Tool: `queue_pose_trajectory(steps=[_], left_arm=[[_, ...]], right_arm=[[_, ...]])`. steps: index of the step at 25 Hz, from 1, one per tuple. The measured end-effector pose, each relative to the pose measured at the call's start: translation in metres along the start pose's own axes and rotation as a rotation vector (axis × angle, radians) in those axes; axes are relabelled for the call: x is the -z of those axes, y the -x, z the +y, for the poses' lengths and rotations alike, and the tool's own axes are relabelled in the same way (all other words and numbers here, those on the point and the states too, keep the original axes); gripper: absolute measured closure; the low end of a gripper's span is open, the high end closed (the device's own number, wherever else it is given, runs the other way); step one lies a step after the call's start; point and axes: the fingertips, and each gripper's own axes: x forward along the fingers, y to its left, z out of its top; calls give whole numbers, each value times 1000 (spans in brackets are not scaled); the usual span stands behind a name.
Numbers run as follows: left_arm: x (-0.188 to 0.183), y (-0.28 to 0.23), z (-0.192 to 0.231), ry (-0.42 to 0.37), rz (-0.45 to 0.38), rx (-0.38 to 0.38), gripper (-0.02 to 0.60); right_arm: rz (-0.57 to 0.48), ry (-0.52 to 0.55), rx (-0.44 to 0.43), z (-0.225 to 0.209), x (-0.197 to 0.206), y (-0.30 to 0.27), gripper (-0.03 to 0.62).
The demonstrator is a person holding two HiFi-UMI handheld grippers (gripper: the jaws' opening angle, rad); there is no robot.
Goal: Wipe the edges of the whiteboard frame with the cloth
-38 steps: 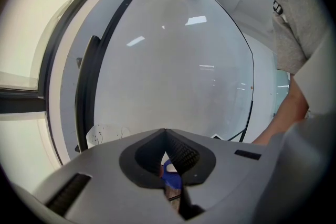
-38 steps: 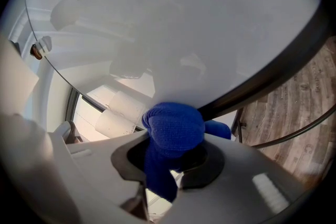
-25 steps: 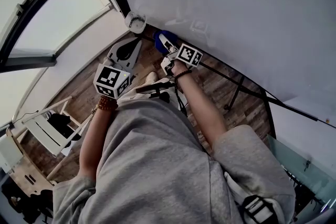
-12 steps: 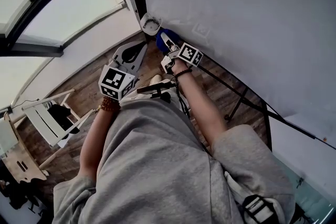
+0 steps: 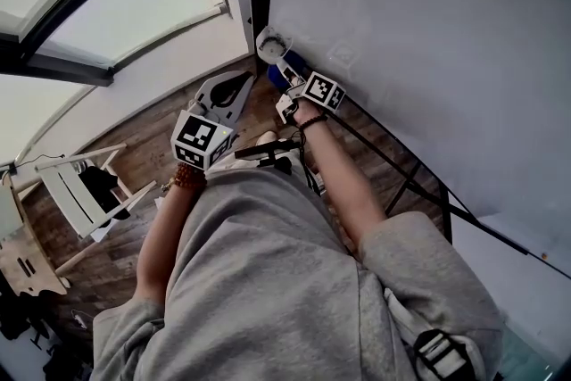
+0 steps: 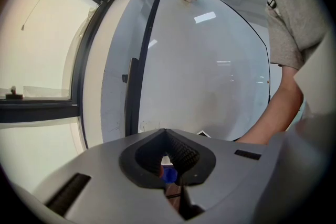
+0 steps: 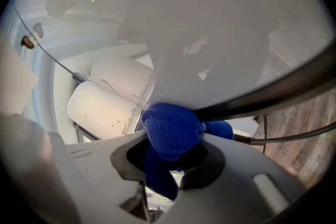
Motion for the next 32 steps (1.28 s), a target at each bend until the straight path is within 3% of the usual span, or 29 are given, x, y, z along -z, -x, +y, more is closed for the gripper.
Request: queue_pose_trajectory(steps=[10, 14, 21, 27, 32], left_arm=[[-13, -13, -30, -14, -46, 99, 575], [-11, -21, -48, -34, -49, 151, 575], [-12, -43, -108, -55, -40, 301, 575], [-20, -51, -165, -129, -71, 413, 575], [-35, -51, -206, -164, -103, 477, 575]], right_arm=[[492, 318, 113, -10, 68, 39, 477], [563, 398, 129, -11, 82, 72, 477], [386, 369, 221, -13, 63, 155, 477], [104, 365, 328, -2, 23, 244, 476], [-96, 460, 396, 31, -14, 311, 476]])
